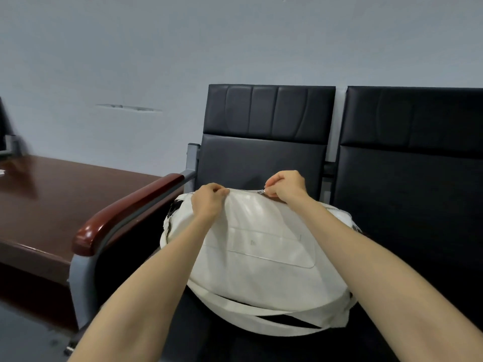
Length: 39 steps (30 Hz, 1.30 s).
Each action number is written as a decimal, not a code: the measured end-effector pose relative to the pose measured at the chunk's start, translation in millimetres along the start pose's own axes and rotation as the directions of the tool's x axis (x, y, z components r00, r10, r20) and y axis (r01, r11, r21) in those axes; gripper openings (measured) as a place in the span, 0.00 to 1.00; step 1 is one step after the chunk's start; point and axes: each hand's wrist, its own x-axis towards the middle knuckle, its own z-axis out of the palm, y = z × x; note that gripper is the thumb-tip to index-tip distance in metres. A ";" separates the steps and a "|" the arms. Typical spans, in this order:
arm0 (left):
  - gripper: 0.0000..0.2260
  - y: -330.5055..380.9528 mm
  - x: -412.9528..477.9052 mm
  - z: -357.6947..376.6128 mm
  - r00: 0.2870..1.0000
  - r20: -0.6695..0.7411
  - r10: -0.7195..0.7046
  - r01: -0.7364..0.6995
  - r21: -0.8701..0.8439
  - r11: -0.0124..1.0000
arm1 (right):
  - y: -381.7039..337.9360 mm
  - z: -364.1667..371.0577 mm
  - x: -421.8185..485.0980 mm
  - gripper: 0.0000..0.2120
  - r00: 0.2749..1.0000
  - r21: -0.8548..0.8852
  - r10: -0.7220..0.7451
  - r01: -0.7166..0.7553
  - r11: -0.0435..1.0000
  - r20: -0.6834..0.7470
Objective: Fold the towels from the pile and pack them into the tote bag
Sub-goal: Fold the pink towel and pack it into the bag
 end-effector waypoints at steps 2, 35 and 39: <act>0.09 0.5 -1.6 2.7 0.998 0.032 0.047 -0.052 0.151 0.987 | 14.3 -13.7 -1.6 0.13 1.000 -0.008 -0.007 0.007 1.000 -0.020; 0.09 21.9 -29.4 55.0 0.962 0.147 0.228 -0.253 0.180 0.950 | 53.8 -71.8 -9.2 0.07 0.979 -0.112 -0.139 0.123 0.986 -0.146; 0.09 30.3 -38.3 57.9 0.949 0.174 0.263 -0.312 0.380 0.871 | 74.2 -110.6 -26.0 0.07 0.972 -0.093 -0.117 0.099 0.991 -0.203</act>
